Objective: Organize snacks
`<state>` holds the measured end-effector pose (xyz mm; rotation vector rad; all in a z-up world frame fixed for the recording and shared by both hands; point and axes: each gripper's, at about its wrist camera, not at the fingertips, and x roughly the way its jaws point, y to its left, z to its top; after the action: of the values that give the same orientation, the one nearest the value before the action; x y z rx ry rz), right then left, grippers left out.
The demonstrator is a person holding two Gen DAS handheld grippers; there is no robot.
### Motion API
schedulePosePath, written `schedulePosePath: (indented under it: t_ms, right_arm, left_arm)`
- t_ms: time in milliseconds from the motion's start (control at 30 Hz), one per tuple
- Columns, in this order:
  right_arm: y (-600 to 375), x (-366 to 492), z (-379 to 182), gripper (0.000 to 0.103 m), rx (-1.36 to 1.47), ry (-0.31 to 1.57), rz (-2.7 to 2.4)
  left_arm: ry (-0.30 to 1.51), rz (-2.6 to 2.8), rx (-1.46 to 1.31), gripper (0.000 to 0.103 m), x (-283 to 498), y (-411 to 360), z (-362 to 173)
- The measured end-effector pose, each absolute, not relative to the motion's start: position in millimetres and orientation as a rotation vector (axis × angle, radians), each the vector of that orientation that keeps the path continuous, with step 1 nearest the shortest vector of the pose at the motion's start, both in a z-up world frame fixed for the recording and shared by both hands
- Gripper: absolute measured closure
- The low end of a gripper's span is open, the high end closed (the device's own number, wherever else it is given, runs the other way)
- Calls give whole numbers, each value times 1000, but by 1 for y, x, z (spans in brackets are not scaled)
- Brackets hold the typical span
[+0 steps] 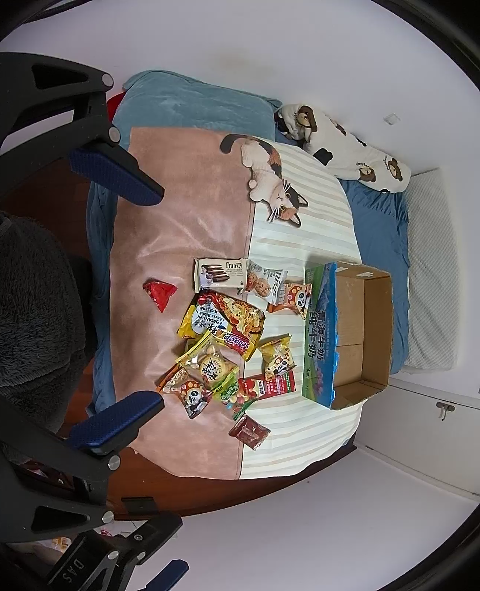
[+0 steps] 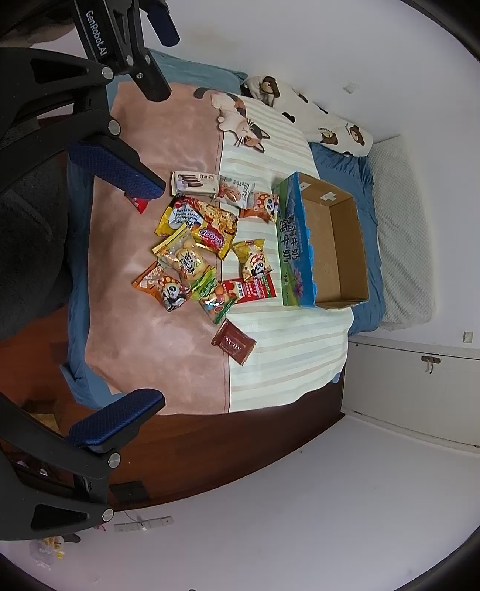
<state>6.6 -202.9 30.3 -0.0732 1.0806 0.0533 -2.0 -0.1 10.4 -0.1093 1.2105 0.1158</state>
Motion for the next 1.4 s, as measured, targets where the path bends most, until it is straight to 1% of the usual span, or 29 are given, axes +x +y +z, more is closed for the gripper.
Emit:
schedulePosePath:
  t_ms: [300, 1400]
  right_arm:
    - [-199, 6, 34, 0, -88, 1058, 63]
    - [-192, 13, 34, 0, -89, 1059, 80]
  left_arm:
    - [1192, 120, -111, 0, -5, 5, 18]
    - [1176, 124, -112, 0, 2, 10, 19]
